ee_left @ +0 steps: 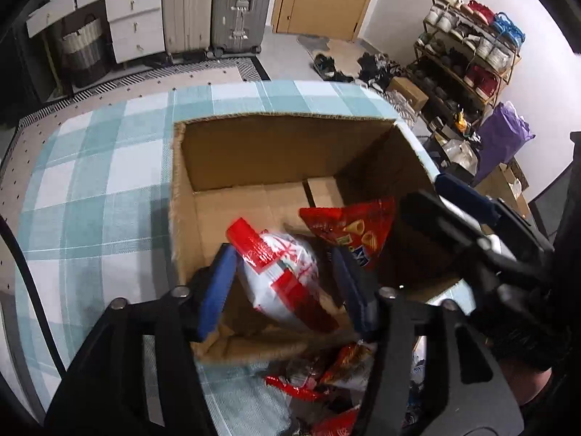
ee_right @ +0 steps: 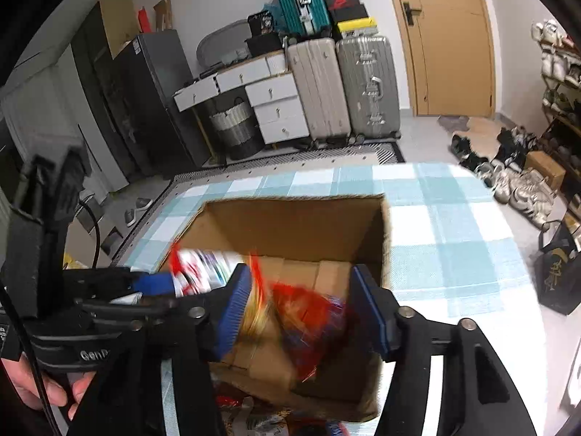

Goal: Organize snacks
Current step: 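Open both grippers to drop the bags into the box, then move both grippers back toward the snack pile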

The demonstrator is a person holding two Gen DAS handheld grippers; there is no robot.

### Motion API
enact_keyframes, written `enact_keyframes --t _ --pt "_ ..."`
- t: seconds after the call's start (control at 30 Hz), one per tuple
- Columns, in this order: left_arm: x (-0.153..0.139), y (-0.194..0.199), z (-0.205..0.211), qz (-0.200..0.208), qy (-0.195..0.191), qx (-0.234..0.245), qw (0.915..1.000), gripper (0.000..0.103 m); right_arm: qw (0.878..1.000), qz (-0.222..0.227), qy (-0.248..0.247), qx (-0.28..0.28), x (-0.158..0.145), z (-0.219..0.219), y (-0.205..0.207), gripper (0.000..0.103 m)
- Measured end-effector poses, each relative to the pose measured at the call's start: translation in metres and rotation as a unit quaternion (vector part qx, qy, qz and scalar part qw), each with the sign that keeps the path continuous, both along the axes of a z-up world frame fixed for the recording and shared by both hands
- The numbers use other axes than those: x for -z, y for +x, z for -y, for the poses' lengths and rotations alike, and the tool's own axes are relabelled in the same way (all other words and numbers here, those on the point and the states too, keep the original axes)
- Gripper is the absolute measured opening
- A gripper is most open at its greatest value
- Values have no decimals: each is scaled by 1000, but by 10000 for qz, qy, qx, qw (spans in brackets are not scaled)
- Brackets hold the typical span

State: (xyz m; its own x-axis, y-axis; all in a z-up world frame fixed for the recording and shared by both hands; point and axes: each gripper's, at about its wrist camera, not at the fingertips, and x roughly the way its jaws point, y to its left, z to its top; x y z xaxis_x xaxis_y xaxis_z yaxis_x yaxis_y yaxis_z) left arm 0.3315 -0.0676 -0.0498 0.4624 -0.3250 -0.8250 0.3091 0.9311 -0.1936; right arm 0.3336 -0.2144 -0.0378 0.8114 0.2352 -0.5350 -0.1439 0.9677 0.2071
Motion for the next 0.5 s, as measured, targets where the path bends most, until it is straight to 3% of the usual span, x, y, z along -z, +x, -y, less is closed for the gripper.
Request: enact_keyframes --t 0.07,0.1,0.13,0.27,0.5 --pt "-6 -6 -4 105 -175 -11 9998 70 9999 131 95 53 -6 5 -8 68" --pt "-10 -10 -7 165 -164 -80 9997 80 9997 176 149 60 -9 8 -13 70" --pt "-15 -14 -10 297 -163 -164 9993 82 9995 232 214 54 -13 11 -18 70" --pt "-33 -38 -15 615 -95 -235 9978 82 9988 423 216 130 -27 19 -40 73" --pt "-57 -77 -25 858 -58 -387 9955 82 9966 789 198 162 -53 22 -91 89"
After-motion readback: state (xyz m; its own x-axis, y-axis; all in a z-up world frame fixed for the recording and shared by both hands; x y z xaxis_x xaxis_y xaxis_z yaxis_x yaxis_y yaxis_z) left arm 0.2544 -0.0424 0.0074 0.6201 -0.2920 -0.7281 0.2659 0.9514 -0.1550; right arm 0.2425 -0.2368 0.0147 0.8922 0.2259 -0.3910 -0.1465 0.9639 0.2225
